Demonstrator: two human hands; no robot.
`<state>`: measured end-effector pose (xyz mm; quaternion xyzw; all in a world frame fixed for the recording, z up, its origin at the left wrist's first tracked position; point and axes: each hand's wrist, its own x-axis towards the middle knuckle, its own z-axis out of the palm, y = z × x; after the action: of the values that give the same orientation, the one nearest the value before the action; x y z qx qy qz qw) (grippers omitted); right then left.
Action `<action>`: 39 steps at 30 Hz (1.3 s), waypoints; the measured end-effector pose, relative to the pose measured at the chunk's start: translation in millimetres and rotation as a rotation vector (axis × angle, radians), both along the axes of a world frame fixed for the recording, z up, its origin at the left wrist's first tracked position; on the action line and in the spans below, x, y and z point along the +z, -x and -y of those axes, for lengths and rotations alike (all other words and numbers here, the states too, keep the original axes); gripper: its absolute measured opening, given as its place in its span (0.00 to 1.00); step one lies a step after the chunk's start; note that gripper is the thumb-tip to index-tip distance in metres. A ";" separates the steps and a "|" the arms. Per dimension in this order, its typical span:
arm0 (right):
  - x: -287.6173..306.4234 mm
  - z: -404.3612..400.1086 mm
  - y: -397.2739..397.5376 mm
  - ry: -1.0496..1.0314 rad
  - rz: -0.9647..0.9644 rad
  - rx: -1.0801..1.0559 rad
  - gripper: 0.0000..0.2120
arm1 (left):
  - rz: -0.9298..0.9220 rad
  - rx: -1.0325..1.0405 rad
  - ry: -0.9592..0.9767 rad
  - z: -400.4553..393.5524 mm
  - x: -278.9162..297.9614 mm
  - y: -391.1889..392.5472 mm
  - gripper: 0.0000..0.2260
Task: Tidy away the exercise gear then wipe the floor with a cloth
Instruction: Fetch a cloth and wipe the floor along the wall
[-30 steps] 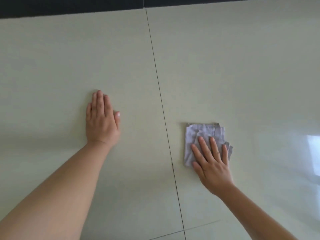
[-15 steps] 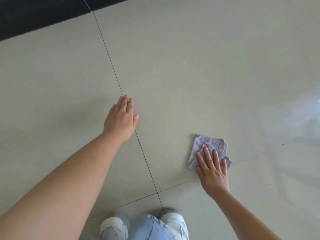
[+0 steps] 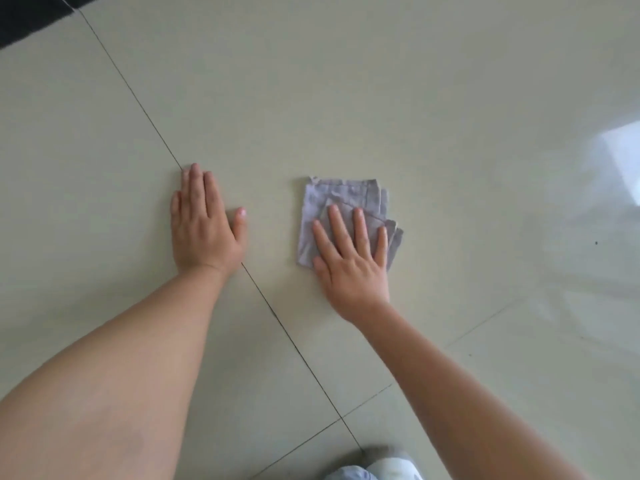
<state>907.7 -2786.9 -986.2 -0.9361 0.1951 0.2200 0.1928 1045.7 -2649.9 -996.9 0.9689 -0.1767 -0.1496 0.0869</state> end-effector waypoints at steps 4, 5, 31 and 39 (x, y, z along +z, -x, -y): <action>12.6 17.4 86.4 0.035 -0.159 -0.116 0.28 | -0.014 -0.015 0.016 -1.9 0.0 -2.5 0.34; 14.8 39.2 86.2 0.055 -0.188 -0.276 0.29 | -0.021 -0.017 0.023 -2.4 -0.8 -3.2 0.34; 7.3 154.5 -202.5 0.204 -0.087 -0.444 0.25 | 0.198 -0.079 0.076 -9.9 -20.2 -11.8 0.25; 2.4 42.7 -183.8 0.148 -0.025 0.313 0.24 | 0.154 -0.089 0.019 -6.0 -15.2 -10.8 0.26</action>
<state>1091.5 -2829.7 -983.8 -0.9639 0.0650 0.2440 0.0840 1056.5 -2644.0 -1012.1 0.9679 -0.2272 -0.0766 0.0755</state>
